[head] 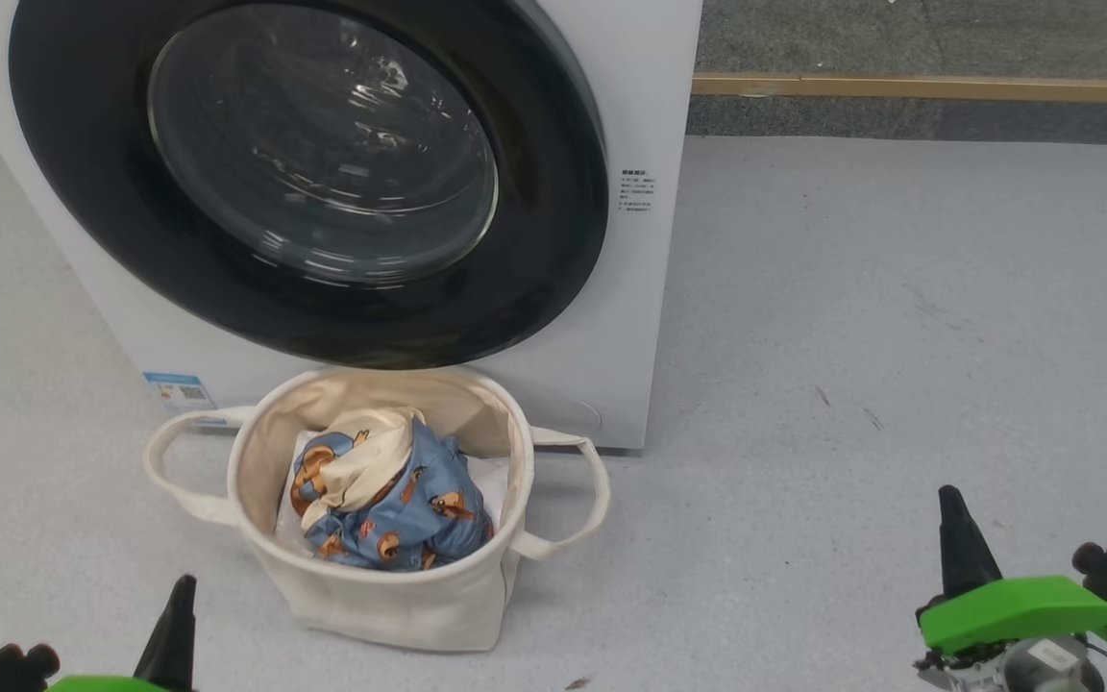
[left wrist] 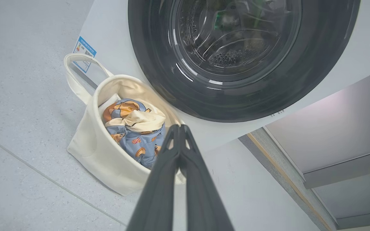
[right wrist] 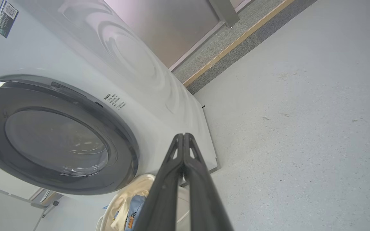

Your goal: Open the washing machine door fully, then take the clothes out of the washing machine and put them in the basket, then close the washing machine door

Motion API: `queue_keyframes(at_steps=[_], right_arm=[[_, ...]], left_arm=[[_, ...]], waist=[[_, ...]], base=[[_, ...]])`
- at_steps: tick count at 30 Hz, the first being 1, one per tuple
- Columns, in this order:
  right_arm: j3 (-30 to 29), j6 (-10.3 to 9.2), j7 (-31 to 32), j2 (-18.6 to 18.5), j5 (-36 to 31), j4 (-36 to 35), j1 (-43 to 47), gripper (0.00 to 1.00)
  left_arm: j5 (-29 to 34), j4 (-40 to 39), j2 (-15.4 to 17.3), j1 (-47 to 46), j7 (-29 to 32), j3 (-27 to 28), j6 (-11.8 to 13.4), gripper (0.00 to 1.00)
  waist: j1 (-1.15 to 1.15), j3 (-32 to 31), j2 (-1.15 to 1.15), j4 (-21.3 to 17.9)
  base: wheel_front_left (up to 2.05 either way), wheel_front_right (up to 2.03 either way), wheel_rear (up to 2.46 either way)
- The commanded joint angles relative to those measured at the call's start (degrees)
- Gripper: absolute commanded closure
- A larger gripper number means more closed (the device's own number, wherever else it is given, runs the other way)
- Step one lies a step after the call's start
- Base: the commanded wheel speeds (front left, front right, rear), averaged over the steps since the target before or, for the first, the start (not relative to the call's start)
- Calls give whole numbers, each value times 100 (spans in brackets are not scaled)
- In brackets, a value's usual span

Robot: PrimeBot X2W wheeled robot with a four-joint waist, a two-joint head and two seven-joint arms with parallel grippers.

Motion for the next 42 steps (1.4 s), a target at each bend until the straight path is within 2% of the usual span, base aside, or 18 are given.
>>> queue_keyframes(at_steps=[1,42], right_arm=[[21,-1,37,-36,156,-227,-154,100],[-56,-2,731,-55,2926,-641,-7,100]], left_arm=[[-85,-207,56,-248,29,202,-17,100],[-1629,-627,-788,-224,710,908,-31,100]], waist=[[0,2,0,4],[0,86,0,162]], base=[[0,0,0],[0,0,0]])
